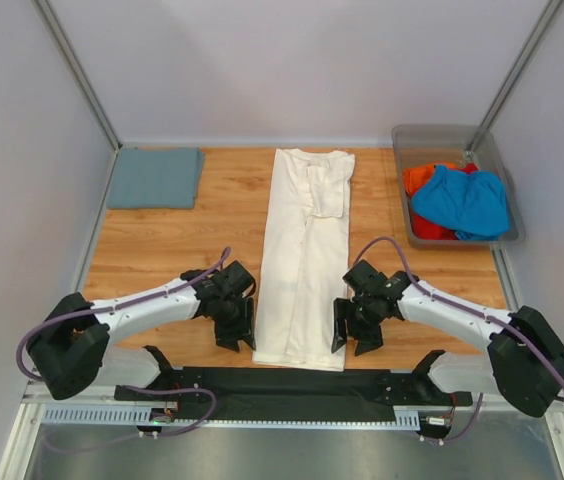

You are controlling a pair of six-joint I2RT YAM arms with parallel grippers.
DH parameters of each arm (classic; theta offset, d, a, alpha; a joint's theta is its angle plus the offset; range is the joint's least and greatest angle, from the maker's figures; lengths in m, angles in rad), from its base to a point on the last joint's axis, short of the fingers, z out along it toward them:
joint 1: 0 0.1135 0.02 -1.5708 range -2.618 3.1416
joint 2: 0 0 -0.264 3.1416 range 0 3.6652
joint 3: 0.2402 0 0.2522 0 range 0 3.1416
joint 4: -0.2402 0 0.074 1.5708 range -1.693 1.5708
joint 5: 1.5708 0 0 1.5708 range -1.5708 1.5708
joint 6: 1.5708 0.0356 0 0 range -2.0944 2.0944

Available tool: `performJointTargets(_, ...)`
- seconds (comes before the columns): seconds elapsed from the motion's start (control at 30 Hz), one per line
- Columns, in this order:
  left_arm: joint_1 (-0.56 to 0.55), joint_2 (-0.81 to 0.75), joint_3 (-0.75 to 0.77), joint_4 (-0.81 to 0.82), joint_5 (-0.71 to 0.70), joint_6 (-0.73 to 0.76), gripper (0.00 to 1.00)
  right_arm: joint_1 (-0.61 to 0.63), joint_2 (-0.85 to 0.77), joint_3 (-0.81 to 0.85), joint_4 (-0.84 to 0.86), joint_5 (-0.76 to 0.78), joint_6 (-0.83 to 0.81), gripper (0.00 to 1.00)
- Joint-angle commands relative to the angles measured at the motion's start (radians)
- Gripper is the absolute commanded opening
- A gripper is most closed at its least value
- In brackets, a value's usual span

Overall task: Fold and stack the t-shirts
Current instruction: Fold the tshirt

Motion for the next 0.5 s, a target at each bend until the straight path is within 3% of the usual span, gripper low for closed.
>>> performJointTargets(0.0, -0.031, 0.037, 0.053, -0.023, -0.025, -0.021, 0.52, 0.028, -0.023, -0.037, 0.073, -0.042, 0.104, 0.62)
performJointTargets(0.47, -0.065, 0.127, 0.020, 0.063, -0.012, -0.066, 0.49, 0.050, -0.008, -0.106, 0.145, -0.031, 0.166, 0.52)
